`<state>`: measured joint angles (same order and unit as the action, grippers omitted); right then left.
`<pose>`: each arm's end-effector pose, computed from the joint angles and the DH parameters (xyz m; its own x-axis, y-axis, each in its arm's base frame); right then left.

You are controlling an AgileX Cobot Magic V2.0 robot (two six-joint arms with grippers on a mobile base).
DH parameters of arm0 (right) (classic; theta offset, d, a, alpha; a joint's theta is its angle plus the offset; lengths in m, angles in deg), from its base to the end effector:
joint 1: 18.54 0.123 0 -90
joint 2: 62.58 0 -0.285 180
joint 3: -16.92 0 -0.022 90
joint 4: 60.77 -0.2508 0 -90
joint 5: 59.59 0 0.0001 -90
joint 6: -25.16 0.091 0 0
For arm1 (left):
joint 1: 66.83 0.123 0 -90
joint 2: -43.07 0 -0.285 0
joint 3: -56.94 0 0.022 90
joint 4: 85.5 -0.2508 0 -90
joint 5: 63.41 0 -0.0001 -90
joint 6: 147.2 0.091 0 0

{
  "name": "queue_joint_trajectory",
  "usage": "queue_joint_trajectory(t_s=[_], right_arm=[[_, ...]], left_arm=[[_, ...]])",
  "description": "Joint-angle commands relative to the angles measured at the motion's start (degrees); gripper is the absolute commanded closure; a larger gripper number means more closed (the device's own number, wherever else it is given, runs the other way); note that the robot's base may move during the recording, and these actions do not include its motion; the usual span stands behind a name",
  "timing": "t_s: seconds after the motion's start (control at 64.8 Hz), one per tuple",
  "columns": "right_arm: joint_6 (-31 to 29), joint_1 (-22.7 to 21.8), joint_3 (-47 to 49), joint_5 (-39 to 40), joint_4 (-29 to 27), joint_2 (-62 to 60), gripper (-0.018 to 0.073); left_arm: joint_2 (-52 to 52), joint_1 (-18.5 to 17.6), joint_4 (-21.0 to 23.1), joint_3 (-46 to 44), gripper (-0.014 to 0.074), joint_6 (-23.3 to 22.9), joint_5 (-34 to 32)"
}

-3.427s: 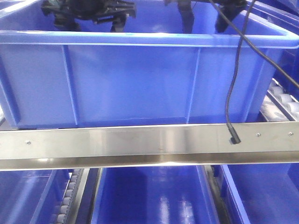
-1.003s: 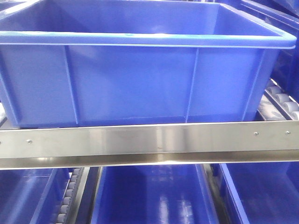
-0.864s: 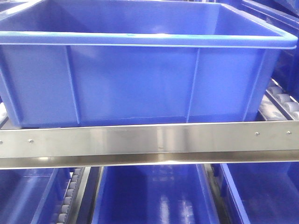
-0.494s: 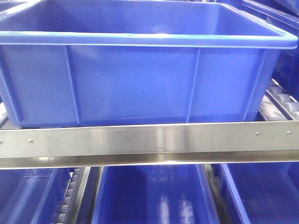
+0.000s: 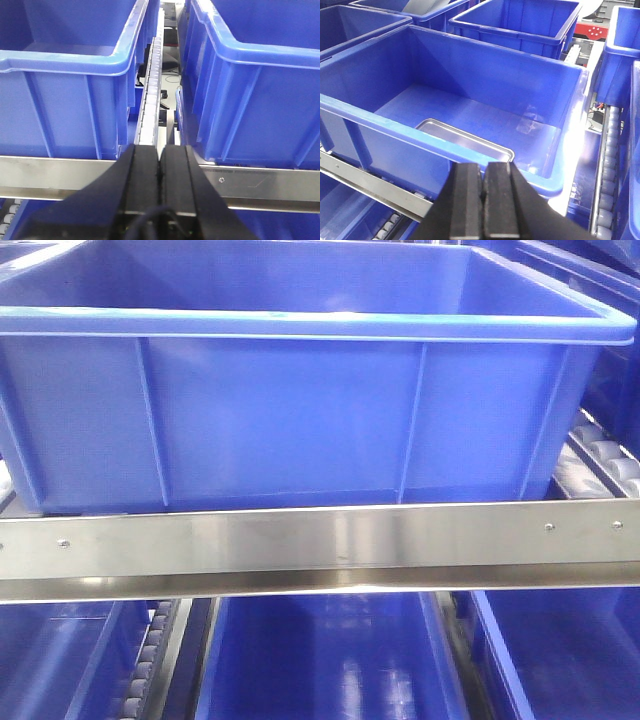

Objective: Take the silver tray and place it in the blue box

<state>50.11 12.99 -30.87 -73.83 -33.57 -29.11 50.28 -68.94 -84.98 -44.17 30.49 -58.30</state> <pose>0.0881 0.0420 0.3337 -0.0478 -0.0605 -0.9970 -0.4254 0.9043 -0.0344 0.0569 -0.0022 0.1958 -0.0229 -0.0485 -0.9986 0.0365 0.9981 -0.0493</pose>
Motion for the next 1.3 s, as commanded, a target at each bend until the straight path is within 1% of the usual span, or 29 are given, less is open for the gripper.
queue_joint_trajectory(t_s=[0.0, 0.509, 0.617, 0.679, 0.71, 0.772, 0.818, 0.895, 0.942, 1.034, 1.08, 1.189, 1.281], right_arm=[[-0.6, 0.0, 1.5, 4.4, 1.3, 0.4, 0.0503], [-0.6, 0.0, 1.2, 4.5, 1.3, 0.4, 0.0503], [-0.6, -0.8, 1.2, 4.9, 0.9, 0.4, 0.0503], [-0.9, -3.1, 1.1, 4.9, -0.8, 0.4, 0.0503], [-2.1, -4.8, 1.1, 4.8, -3.1, 0.4, 0.0503], [-7.6, -9.1, 0.3, 5.4, -10.3, 0.4, 0.0503], [-12.2, -12.4, -0.8, 6.6, -14.4, 0.4, 0.0503], [-19.4, -18.1, -4.8, 11.5, -22.3, -0.5, 0.0503], [-21.3, -21.0, -7.5, 14.2, -24.4, -1.7, 0.0503], [-21.6, -25.1, -13.5, 20.1, -25.3, -5.6, 0.0503], [-21.6, -26.5, -16.6, 22.2, -25.4, -8.0, 0.0503], [-21.6, -29.3, -22.8, 24.5, -25.4, -13.3, 0.0503], [-21.6, -31.2, -27.2, 25.0, -25.9, -18.6, 0.0503]], left_arm=[[-1.2, 0.1, 0.5, -0.1, 0.0701, 0.2, -5.6], [-1.2, 0.1, 0.5, -0.1, 0.0701, 0.2, -5.6], [-1.2, 0.1, 0.5, -0.1, 0.0701, 0.2, -5.6], [-1.2, 0.1, 0.5, -0.1, 0.0701, 0.2, -5.6], [-1.2, 0.1, 0.5, -0.1, 0.0701, 0.2, -5.6], [-1.2, 0.1, 0.5, -0.1, 0.0701, 0.2, -5.6], [-1.2, 0.1, 0.5, -0.1, 0.0701, 0.2, -5.6], [-1.2, 0.1, 0.5, -0.1, 0.0701, 0.2, -5.6], [-1.2, 0.1, 0.5, -0.1, 0.0701, 0.2, -5.6], [-1.2, 0.1, 0.5, -0.1, 0.0701, 0.2, -5.6], [-1.2, 0.1, 0.5, -0.1, 0.0701, 0.2, -5.6], [-1.2, 0.1, 0.5, -0.1, 0.0701, 0.2, -5.6], [-1.2, 0.1, 0.5, -0.1, 0.0701, 0.2, -5.6]])
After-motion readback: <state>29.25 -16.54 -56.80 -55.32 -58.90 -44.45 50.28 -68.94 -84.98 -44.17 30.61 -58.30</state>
